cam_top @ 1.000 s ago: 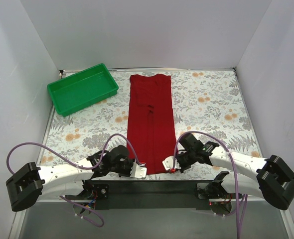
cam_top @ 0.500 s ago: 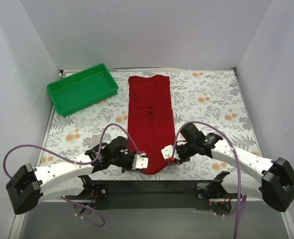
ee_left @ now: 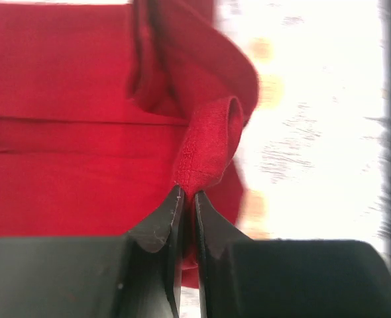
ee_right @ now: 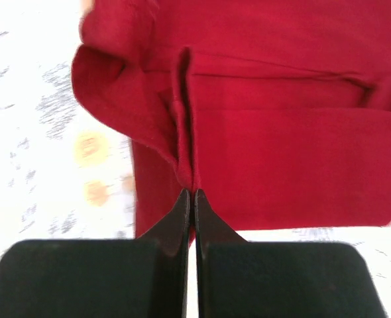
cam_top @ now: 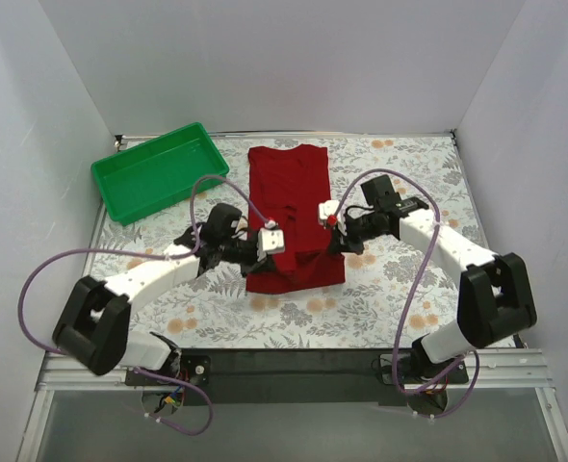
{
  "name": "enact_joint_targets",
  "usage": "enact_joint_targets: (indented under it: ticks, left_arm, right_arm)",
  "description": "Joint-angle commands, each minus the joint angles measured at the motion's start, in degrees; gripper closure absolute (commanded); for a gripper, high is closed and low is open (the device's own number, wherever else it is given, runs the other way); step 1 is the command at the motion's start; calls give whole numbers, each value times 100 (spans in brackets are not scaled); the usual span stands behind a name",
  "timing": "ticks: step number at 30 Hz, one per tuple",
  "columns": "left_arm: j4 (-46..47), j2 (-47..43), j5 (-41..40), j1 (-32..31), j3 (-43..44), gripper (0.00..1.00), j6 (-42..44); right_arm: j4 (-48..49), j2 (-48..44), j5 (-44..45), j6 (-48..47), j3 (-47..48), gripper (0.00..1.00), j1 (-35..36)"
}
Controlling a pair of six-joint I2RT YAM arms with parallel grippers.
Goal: Fold and stack the t-shirts
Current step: Fold the tshirt
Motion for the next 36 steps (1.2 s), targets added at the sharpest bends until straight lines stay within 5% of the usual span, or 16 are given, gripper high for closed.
enact_joint_targets:
  ticks: [1,13,36]
  left_arm:
    - [334,768,553,553,894,100,267]
    - [835,2553,405,1538,2330,100,206]
    - [2101,3626,-8,1767,2972,100,-498]
  right_arm:
    - [80,599,-312,380,785,99,-258]
    - [195,2735,110,1180,2921,99,-487]
    - [546,3869,690,2139,4258,99,-636]
